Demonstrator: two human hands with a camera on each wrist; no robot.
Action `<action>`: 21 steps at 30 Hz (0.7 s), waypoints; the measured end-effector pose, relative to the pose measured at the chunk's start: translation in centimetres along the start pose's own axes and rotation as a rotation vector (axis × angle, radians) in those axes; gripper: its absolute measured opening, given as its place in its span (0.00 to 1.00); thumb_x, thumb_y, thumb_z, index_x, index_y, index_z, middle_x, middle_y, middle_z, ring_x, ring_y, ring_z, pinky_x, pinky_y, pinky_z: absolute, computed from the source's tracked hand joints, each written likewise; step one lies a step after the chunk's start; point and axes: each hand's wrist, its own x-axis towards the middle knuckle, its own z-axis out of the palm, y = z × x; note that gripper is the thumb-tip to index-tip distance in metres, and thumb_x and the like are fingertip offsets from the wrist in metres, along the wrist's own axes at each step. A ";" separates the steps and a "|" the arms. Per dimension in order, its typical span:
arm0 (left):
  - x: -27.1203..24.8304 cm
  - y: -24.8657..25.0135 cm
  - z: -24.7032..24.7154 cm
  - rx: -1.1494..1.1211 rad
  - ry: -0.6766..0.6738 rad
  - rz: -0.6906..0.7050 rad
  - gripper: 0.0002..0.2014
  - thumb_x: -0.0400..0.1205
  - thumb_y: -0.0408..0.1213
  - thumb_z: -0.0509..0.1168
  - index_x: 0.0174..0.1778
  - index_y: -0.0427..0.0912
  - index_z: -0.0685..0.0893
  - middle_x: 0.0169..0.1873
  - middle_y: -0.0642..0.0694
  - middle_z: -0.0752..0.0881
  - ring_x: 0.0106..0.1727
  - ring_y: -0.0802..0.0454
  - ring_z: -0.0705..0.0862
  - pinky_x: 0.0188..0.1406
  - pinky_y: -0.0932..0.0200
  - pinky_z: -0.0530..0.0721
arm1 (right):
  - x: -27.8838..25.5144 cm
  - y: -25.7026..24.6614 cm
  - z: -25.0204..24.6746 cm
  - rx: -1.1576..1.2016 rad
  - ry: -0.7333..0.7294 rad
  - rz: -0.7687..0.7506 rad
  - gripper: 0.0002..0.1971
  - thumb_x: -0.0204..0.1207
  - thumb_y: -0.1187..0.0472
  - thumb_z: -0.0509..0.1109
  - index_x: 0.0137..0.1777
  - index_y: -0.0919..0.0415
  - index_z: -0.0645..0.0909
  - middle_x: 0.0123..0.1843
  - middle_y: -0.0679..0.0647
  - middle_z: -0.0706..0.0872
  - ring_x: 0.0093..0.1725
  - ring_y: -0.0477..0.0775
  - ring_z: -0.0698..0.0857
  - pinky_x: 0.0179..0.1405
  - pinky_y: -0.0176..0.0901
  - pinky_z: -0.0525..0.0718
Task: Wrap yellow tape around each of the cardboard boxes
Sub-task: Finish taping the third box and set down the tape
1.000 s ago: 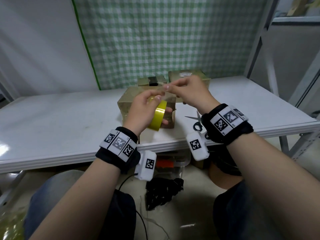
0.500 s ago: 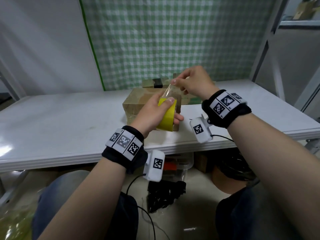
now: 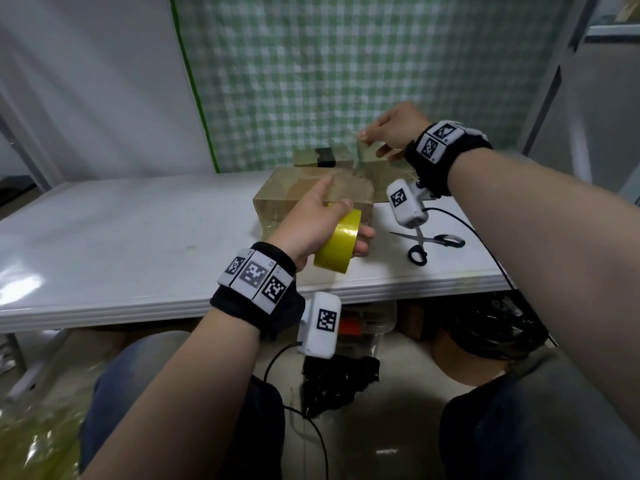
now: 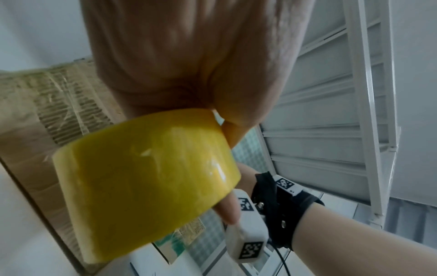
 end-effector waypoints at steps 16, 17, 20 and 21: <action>1.9 0.0 -0.6 -0.059 0.062 -0.061 0.31 0.92 0.35 0.59 0.89 0.47 0.54 0.39 0.33 0.93 0.30 0.43 0.91 0.34 0.52 0.92 | 3.1 2.8 2.6 -0.137 -0.041 0.053 0.14 0.73 0.53 0.83 0.49 0.64 0.92 0.51 0.57 0.93 0.47 0.55 0.91 0.37 0.45 0.85; 1.9 0.0 -0.5 -0.065 0.063 -0.063 0.31 0.92 0.35 0.59 0.89 0.46 0.55 0.38 0.33 0.92 0.30 0.43 0.91 0.32 0.53 0.91 | 3.3 2.8 2.7 -0.144 -0.043 0.054 0.14 0.73 0.53 0.84 0.50 0.64 0.92 0.51 0.57 0.93 0.49 0.56 0.91 0.40 0.46 0.87; 1.8 0.0 -0.5 -0.064 0.078 -0.066 0.29 0.92 0.35 0.59 0.89 0.46 0.57 0.37 0.34 0.92 0.29 0.43 0.91 0.29 0.54 0.90 | 3.5 2.9 3.1 -0.190 -0.047 0.072 0.17 0.72 0.52 0.84 0.52 0.64 0.91 0.50 0.58 0.93 0.53 0.59 0.91 0.54 0.53 0.90; 1.8 0.0 -0.4 -0.058 0.078 -0.067 0.28 0.92 0.35 0.59 0.88 0.46 0.58 0.37 0.34 0.92 0.29 0.43 0.91 0.29 0.55 0.90 | 3.7 3.1 3.4 -0.214 -0.052 0.072 0.18 0.72 0.51 0.84 0.52 0.66 0.91 0.50 0.59 0.93 0.53 0.59 0.91 0.55 0.53 0.89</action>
